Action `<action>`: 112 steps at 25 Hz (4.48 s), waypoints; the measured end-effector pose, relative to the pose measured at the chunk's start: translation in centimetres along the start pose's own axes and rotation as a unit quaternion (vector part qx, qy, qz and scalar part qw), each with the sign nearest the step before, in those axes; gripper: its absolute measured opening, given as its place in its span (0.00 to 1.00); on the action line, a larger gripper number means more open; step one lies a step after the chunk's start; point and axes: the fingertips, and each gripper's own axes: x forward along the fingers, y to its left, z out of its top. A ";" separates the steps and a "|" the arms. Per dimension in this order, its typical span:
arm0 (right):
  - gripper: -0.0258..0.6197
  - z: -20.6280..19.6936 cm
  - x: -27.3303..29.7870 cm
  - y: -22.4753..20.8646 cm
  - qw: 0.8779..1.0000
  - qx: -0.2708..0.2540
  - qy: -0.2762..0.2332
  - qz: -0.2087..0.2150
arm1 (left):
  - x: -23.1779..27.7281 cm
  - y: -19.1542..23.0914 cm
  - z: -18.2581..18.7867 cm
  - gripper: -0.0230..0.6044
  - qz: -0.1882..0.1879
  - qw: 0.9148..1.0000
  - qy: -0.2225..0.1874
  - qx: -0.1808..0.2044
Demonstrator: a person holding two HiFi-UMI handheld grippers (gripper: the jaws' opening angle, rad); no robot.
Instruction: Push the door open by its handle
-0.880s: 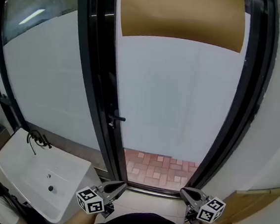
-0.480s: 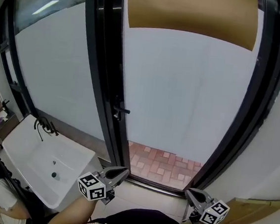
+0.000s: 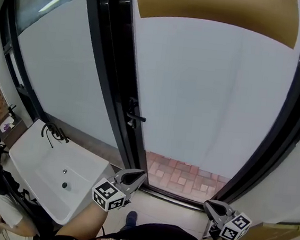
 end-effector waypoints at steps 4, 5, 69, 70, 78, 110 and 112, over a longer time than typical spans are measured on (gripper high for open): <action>0.04 1.9 7.3 -2.8 1.000 -0.010 0.006 -0.022 | 2.8 8.6 2.2 0.07 -0.008 0.985 0.026 0.168; 0.04 2.3 9.3 -3.6 0.999 -0.008 0.004 -0.030 | 3.8 10.9 2.6 0.10 -0.008 0.976 0.034 0.213; 0.04 8.4 20.9 -17.6 0.994 -0.003 0.008 0.109 | 23.5 36.6 -6.1 0.20 0.124 0.571 0.510 0.632; 0.04 8.5 20.7 -18.0 0.994 -0.007 0.008 0.107 | 24.3 37.3 -6.0 0.20 0.125 0.569 0.512 0.631; 0.04 10.0 21.7 -22.2 0.998 -0.013 0.014 0.067 | 31.7 41.9 -5.1 0.19 0.121 0.549 0.516 0.647; 0.04 14.4 34.5 -51.1 0.998 -0.061 0.024 -0.010 | 79.3 46.2 -0.2 0.07 -0.027 0.570 0.265 0.777; 0.04 15.0 37.3 -54.4 0.997 -0.067 0.024 -0.024 | 81.2 44.6 -0.1 0.08 -0.062 0.582 0.193 0.787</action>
